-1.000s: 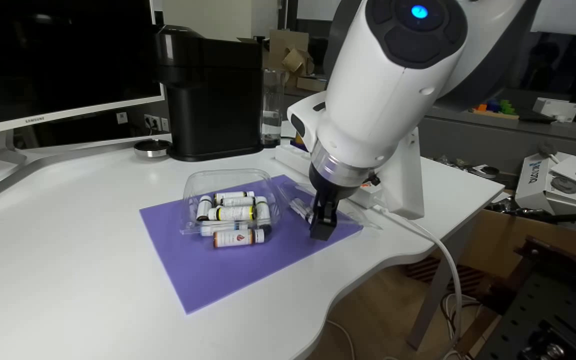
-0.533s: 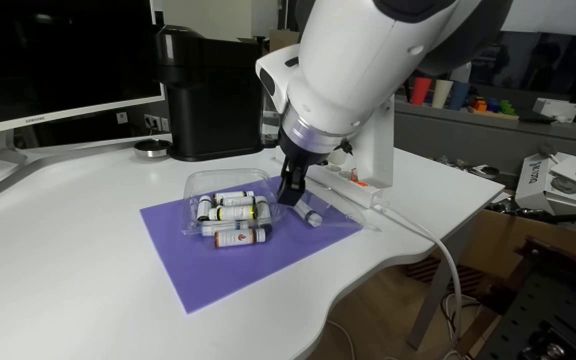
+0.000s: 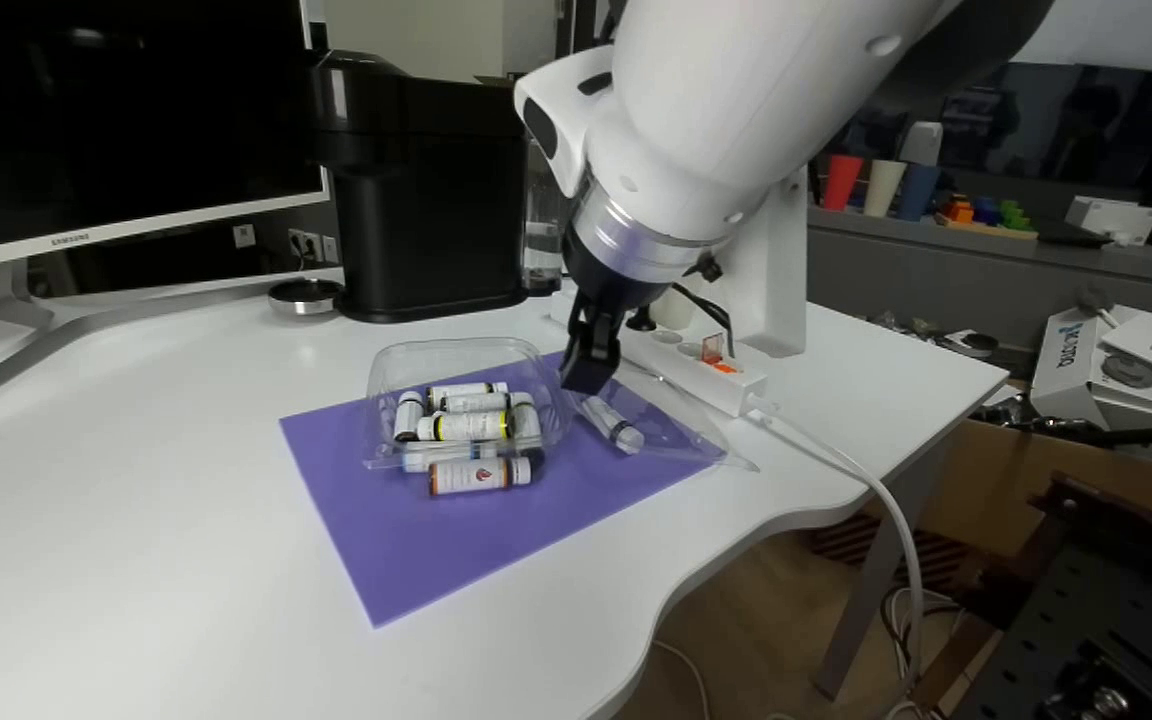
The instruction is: Close the lid of the plastic storage box
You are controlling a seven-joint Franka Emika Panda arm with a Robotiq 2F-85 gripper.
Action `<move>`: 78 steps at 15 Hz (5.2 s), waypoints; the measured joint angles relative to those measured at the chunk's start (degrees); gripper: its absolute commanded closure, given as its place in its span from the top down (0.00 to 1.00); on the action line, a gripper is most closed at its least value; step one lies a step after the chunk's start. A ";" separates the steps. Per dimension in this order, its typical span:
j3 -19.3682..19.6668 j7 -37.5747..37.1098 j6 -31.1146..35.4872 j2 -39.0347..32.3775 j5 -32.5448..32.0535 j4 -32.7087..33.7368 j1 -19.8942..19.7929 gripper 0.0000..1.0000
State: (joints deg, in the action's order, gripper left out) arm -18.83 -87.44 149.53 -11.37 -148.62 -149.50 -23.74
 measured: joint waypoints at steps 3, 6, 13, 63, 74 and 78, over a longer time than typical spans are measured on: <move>8.45 1.15 5.31 0.00 1.26 -0.41 3.37 1.00; 14.98 6.92 9.76 -0.04 5.78 -0.71 4.34 1.00; 19.56 18.54 11.93 -3.06 13.52 -1.49 4.13 1.00; 12.46 3.06 0.68 -3.31 0.01 4.91 7.35 1.00; 22.47 21.52 18.29 2.38 43.94 -0.41 6.85 1.00; 26.81 34.22 22.68 5.88 65.28 -5.53 6.62 1.00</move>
State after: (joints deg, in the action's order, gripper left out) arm 7.98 -53.22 172.22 -5.49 -83.34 -155.03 -17.12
